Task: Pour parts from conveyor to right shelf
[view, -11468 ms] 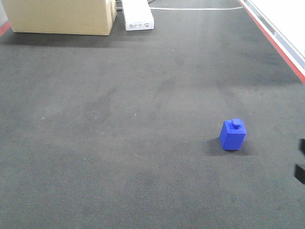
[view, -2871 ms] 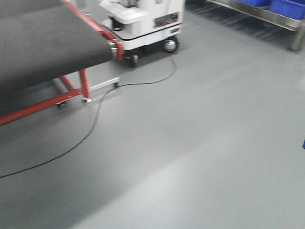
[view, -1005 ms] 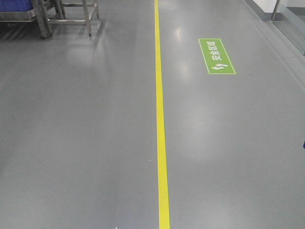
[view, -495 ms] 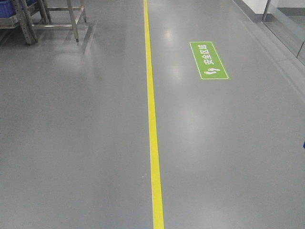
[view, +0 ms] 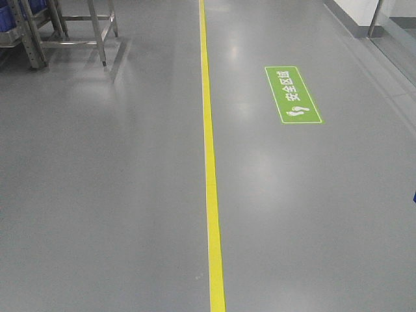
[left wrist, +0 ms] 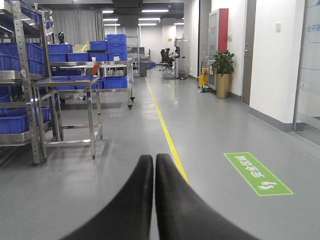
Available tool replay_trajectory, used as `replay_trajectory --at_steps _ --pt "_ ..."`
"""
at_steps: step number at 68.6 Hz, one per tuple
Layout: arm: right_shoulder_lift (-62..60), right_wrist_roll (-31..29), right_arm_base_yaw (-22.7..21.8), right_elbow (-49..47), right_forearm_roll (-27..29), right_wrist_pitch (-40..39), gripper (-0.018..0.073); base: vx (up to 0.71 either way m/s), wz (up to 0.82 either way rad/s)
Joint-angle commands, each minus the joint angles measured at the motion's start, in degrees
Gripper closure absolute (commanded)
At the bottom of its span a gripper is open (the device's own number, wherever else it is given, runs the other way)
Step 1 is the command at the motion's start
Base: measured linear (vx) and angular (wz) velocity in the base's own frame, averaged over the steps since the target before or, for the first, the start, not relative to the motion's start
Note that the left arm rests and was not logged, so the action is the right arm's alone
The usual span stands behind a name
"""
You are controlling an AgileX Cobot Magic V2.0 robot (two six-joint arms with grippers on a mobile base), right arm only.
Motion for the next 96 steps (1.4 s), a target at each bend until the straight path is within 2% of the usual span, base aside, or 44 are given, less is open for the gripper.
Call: replay_trajectory --at_steps 1,53,96 --pt "0.7 -0.1 -0.2 -1.6 -0.4 -4.5 0.0568 0.42 -0.03" --pt "0.7 -0.1 -0.2 -1.6 -0.4 -4.8 0.0568 0.5 -0.08" --pt "0.7 -0.1 -0.2 -1.6 -0.4 -4.6 0.0568 0.59 0.08"
